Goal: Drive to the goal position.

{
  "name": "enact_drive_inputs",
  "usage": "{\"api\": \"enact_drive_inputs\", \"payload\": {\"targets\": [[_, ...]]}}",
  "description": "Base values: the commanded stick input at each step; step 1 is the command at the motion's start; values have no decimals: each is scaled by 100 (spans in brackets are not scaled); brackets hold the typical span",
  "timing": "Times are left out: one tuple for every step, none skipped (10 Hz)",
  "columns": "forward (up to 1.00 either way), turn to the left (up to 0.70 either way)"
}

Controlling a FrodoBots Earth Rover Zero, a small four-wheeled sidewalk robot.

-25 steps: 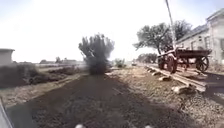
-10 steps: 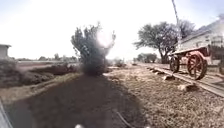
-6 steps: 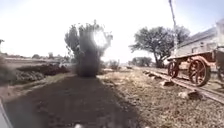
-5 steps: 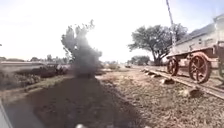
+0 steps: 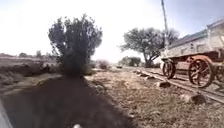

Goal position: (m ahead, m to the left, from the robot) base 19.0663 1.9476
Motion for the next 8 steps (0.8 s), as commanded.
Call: {"api": "enact_drive_inputs", "payload": {"targets": [[70, -14], [70, -5], [70, 0], [70, -1], [70, -2], [70, -3], [70, -5], [70, -6]]}}
